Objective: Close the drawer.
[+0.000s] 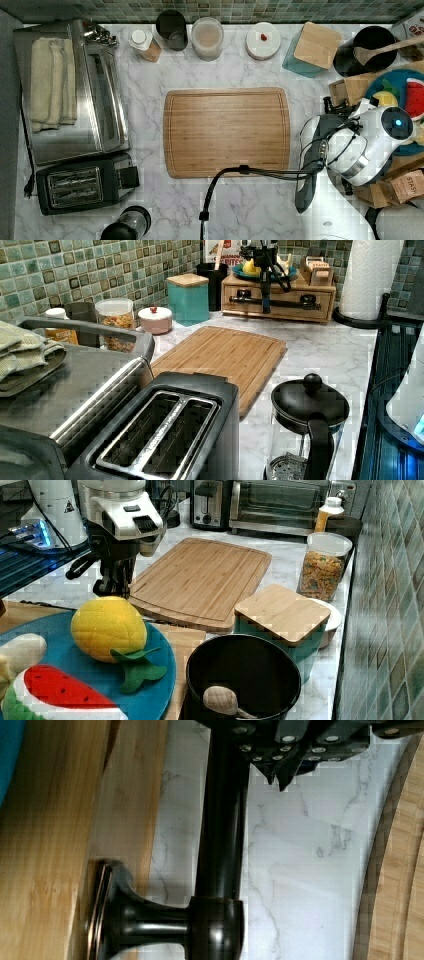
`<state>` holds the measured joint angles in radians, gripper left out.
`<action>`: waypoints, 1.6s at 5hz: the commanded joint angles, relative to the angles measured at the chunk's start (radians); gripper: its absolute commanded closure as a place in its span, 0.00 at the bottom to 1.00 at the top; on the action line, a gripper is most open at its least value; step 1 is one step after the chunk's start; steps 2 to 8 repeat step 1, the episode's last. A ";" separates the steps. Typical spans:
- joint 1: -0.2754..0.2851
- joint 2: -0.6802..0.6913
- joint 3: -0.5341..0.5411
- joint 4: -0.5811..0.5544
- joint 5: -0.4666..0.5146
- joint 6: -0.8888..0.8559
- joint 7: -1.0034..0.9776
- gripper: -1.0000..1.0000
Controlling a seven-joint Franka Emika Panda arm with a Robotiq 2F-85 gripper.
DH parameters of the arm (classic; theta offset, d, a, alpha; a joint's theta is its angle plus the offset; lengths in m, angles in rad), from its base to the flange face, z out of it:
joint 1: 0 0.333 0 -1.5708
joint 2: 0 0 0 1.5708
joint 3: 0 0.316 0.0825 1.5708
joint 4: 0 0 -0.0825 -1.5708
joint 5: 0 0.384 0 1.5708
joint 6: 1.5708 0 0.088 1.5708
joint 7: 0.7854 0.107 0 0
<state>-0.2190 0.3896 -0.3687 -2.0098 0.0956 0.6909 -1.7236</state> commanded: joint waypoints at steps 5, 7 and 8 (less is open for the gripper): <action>-0.066 -0.083 -0.098 0.229 -0.038 0.047 0.013 1.00; -0.066 -0.083 -0.098 0.229 -0.038 0.047 0.013 1.00; -0.066 -0.083 -0.098 0.229 -0.038 0.047 0.013 1.00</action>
